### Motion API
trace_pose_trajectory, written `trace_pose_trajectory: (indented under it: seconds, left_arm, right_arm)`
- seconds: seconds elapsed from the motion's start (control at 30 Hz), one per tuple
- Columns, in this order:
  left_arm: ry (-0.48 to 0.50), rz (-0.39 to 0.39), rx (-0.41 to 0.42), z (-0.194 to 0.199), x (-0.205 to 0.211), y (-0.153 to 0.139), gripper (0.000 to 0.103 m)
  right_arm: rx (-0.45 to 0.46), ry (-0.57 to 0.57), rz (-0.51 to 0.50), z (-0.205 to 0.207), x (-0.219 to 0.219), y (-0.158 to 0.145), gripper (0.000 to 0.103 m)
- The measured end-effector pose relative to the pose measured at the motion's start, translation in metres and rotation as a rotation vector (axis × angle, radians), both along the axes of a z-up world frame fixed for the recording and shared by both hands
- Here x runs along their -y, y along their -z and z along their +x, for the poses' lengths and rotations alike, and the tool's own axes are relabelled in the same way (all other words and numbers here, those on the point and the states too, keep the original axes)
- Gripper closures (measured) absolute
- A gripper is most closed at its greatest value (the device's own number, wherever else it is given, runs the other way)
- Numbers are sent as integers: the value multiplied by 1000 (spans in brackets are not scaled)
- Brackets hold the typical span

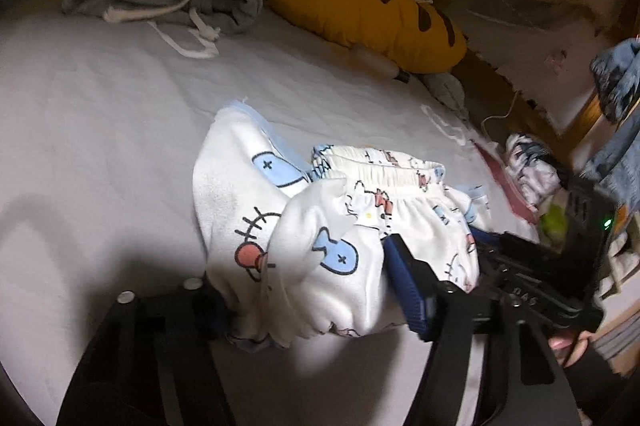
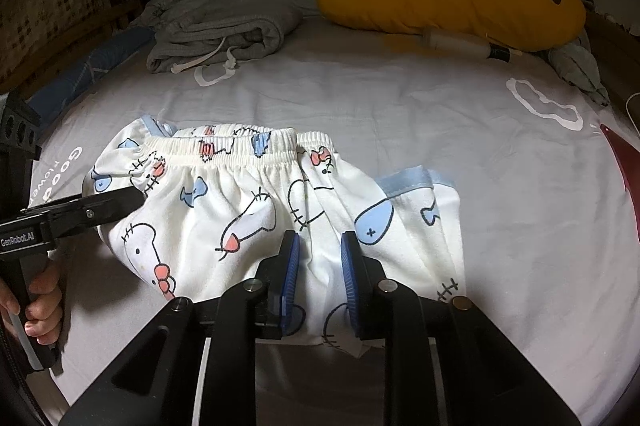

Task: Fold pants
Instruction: 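Grasp the folded pants with the left gripper while the right gripper grasps beside it, then carry the folded pants with both grippers toward the grey sweatpants stack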

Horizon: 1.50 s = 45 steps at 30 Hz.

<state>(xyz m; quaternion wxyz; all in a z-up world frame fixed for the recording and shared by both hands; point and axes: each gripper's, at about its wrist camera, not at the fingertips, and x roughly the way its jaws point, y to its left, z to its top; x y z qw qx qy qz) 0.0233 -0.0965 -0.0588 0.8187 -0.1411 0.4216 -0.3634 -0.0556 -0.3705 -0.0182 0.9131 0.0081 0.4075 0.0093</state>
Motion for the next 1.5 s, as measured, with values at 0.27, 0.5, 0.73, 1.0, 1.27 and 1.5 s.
trace_pose_trajectory:
  seconds: [0.27,0.5,0.73,1.0,1.27,1.5]
  left_arm:
    - [-37,-169,-126,14,-12,12,53]
    - [-129,1,4,-3,6,3,73]
    - [-164,148,151,-19,21,-3,73]
    - [-159,139,126,-14,17,0,73]
    - [-156,130,116,-16,18,0,73]
    - [-147,141,135,-18,19,-1,73]
  right_arm:
    - [-2,0,4,0,0,0,80]
    - [127,98,52,-16,14,-23,21]
    - [149,251,117,-26,44,-28,1]
    - [-69,204,427,-10,79,7,1]
    - [-149,27,606,-6,60,22,23]
    - [-178,65,656,-1,68,34,85]
